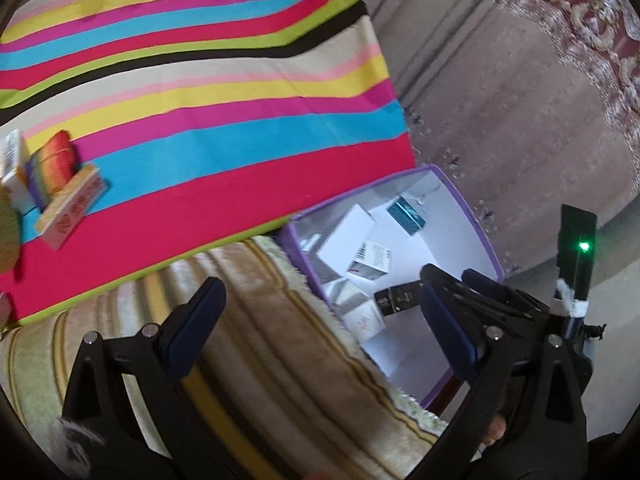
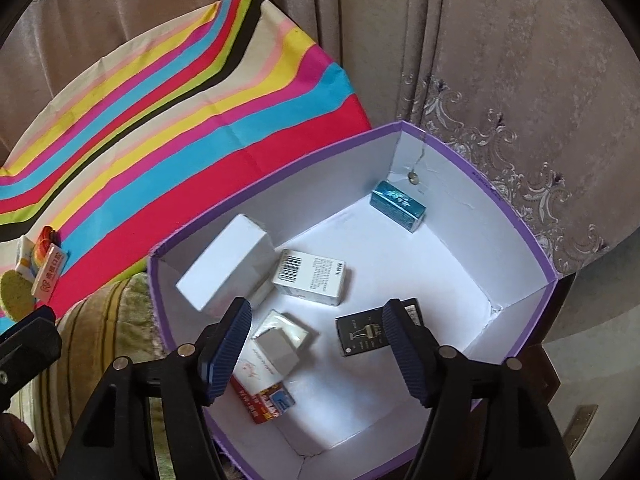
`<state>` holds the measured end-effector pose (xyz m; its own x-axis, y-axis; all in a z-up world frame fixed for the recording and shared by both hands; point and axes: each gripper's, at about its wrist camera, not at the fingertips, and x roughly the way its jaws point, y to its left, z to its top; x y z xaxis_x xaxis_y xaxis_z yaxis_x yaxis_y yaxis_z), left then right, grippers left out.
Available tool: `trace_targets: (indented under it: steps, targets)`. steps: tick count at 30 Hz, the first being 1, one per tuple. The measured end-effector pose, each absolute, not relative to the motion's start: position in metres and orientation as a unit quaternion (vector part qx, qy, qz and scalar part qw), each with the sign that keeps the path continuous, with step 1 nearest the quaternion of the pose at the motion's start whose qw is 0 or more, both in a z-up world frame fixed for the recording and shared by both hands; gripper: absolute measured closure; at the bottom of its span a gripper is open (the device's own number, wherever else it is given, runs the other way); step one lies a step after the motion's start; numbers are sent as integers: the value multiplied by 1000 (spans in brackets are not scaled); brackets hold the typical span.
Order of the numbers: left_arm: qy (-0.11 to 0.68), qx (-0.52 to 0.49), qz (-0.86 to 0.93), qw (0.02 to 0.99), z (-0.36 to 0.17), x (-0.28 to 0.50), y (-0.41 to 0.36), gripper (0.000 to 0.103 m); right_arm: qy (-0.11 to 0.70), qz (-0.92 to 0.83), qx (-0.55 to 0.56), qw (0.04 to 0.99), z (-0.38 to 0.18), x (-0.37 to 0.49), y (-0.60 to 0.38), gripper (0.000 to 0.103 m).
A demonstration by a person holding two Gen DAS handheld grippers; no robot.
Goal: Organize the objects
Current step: 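Open both grippers to drop the boxes into the purple box, then withdraw both grippers back toward the table items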
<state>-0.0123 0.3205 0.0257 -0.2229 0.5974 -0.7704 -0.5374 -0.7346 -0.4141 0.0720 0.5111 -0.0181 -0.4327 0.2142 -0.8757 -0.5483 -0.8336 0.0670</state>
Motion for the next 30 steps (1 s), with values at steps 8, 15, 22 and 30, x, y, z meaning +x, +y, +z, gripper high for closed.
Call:
trace_targets:
  steps: [8,15,22,30]
  targets:
    - [-71,-500,802,319,30,-20,268,4,163,841,-481,185,-9,59,480,34]
    - [-119,-479,829,263,36,-22,199,7,128,850,-491,140,-6,46,441,33]
    - [-159,-467,847,200,35,-18,125,14,104,854,-496,120,-5,39,420,33]
    - [-166,-492,846,121,12,-34,74,25,91,857,-498,92,-3,28,397,33]
